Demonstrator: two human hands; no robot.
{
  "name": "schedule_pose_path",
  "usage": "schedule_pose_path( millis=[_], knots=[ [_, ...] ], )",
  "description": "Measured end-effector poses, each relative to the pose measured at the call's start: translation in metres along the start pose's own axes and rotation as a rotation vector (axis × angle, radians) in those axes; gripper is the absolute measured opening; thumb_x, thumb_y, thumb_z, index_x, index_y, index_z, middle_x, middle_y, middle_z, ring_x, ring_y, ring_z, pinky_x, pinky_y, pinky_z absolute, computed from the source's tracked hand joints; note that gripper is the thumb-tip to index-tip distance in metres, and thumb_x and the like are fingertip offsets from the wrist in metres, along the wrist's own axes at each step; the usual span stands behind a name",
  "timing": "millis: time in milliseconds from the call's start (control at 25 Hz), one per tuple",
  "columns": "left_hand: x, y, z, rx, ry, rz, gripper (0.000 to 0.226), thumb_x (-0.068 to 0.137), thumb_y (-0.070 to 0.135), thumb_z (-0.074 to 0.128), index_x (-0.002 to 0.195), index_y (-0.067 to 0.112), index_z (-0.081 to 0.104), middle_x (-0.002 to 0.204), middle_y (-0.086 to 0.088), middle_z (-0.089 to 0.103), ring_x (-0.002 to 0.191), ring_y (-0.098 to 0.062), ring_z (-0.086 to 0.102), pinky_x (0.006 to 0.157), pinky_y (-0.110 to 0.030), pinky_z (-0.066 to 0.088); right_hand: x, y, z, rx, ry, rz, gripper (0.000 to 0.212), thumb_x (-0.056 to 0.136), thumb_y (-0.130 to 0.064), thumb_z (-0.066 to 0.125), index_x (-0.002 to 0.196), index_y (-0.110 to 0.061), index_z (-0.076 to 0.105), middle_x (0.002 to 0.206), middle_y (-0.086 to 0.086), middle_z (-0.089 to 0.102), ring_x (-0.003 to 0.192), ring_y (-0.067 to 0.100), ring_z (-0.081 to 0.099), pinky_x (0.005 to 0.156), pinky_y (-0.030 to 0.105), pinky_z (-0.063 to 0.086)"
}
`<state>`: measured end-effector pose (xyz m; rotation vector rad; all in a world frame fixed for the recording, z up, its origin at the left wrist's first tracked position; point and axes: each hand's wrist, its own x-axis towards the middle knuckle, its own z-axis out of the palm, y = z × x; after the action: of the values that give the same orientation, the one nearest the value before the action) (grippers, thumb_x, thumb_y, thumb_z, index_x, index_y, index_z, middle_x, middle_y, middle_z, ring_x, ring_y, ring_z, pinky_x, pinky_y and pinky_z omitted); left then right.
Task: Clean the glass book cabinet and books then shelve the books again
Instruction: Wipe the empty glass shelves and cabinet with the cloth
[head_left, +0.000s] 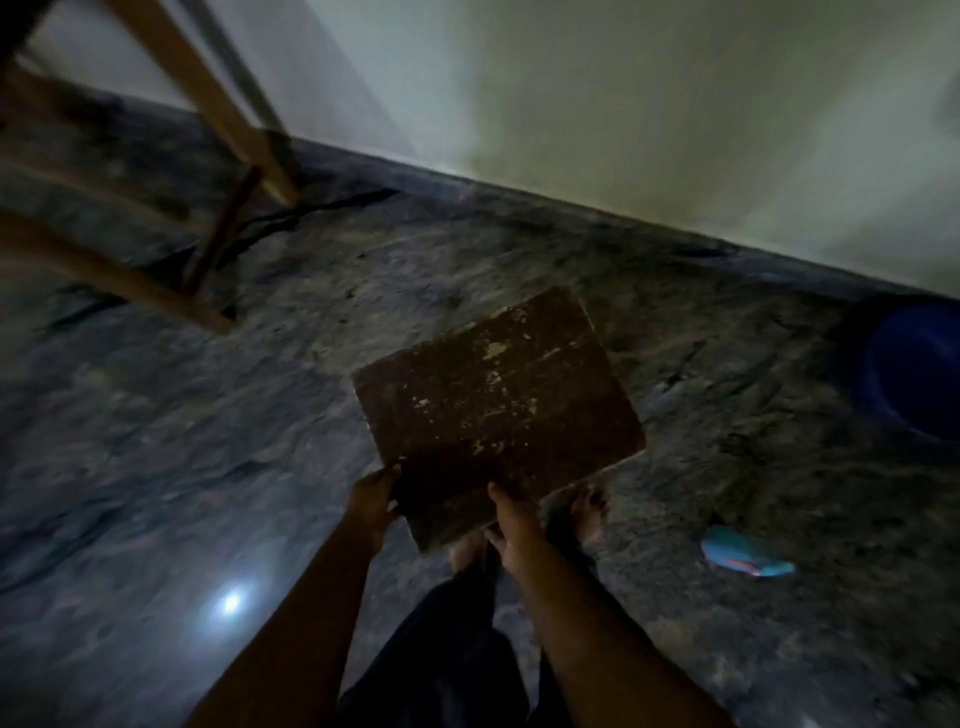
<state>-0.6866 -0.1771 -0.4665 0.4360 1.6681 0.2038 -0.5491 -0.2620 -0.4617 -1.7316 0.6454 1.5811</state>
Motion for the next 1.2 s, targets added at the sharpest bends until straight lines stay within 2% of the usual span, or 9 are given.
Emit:
schedule_pose_path(
  millis=[160,320,440,560,720,840,920,1000,1200],
  knots=[
    [-0.041,-0.011,-0.072,-0.068,0.146,-0.041,0.033,0.097,0.015,0.048,0.128,0.005,0.051,0.132,-0.014,0.053,0.097,-0.023,0.052,0.085,-0.032,0.038,-0.010,0.033,0.034,-0.320,-0.185,0.125,0.052,0.093,-0.021,0.055,0.139,-0.006,0.036,0.103,0.009,0.054,0.082,0.020,0.061,0.098,0.037,0.041],
    [-0.094,0.001,-0.075,-0.031,0.125,0.099,0.030,0.097,0.010,0.047,0.125,0.001,0.050,0.111,-0.010,0.055,0.080,-0.022,0.054,0.060,-0.021,0.050,-0.069,-0.015,0.027,-0.583,-0.192,-0.152,0.036,0.096,-0.015,0.048,0.130,-0.006,0.047,0.111,0.013,0.055,0.094,0.022,0.058,0.079,0.035,0.047],
    [-0.127,0.035,-0.038,0.199,-0.005,0.313,0.027,0.098,0.022,0.047,0.122,0.013,0.055,0.111,-0.004,0.061,0.090,-0.017,0.056,0.082,-0.030,0.044,-0.112,-0.079,-0.007,-0.792,-0.149,-0.402,0.032,0.094,-0.019,0.051,0.125,-0.011,0.055,0.119,0.007,0.056,0.109,0.021,0.054,0.088,0.031,0.044],
    [-0.148,0.089,0.029,0.398,-0.174,0.643,0.030,0.096,0.024,0.050,0.123,0.013,0.057,0.119,-0.004,0.058,0.113,-0.022,0.055,0.097,-0.035,0.043,-0.144,-0.152,-0.056,-0.675,-0.100,-0.676,0.026,0.094,-0.010,0.050,0.119,-0.009,0.055,0.111,0.008,0.057,0.090,0.011,0.055,0.072,0.019,0.040],
    [-0.185,0.167,0.164,0.473,-0.450,0.847,0.034,0.096,0.031,0.050,0.129,0.028,0.049,0.120,0.008,0.046,0.119,-0.010,0.043,0.109,-0.039,0.034,-0.196,-0.255,-0.134,-0.549,0.124,-1.018,0.024,0.095,-0.013,0.051,0.118,-0.014,0.057,0.116,0.007,0.060,0.104,0.017,0.055,0.091,0.031,0.044],
    [-0.220,0.209,0.275,0.349,-0.547,0.893,0.033,0.093,0.031,0.055,0.122,0.042,0.043,0.107,0.017,0.051,0.089,0.013,0.057,0.092,-0.029,0.051,-0.234,-0.330,-0.192,-0.510,0.243,-1.167,0.029,0.095,-0.017,0.051,0.123,-0.016,0.057,0.114,-0.006,0.057,0.105,0.010,0.053,0.097,0.032,0.043],
    [-0.246,0.228,0.342,0.207,-0.506,0.863,0.048,0.093,0.028,0.055,0.136,0.034,0.036,0.122,0.009,0.051,0.091,0.011,0.058,0.083,-0.012,0.047,-0.254,-0.376,-0.229,-0.485,0.291,-1.285,0.028,0.094,-0.015,0.053,0.121,-0.017,0.057,0.115,-0.007,0.057,0.105,0.010,0.055,0.094,0.024,0.044],
    [-0.265,0.249,0.408,0.136,-0.399,0.865,0.059,0.094,0.037,0.050,0.146,0.029,0.024,0.151,0.002,0.029,0.132,-0.014,0.039,0.105,-0.027,0.032,-0.268,-0.436,-0.265,-0.519,0.380,-1.458,0.026,0.092,-0.012,0.056,0.117,-0.014,0.061,0.115,-0.005,0.060,0.106,0.012,0.057,0.085,0.010,0.039],
    [-0.281,0.302,0.529,-0.295,-0.178,0.866,0.065,0.096,0.038,0.045,0.150,0.022,0.014,0.158,-0.002,0.010,0.144,-0.022,0.015,0.117,-0.042,0.017,-0.280,-0.589,-0.303,-0.760,0.466,-1.626,0.026,0.092,-0.016,0.057,0.117,-0.014,0.062,0.122,0.005,0.060,0.111,0.018,0.055,0.075,0.010,0.033]
  ],
)
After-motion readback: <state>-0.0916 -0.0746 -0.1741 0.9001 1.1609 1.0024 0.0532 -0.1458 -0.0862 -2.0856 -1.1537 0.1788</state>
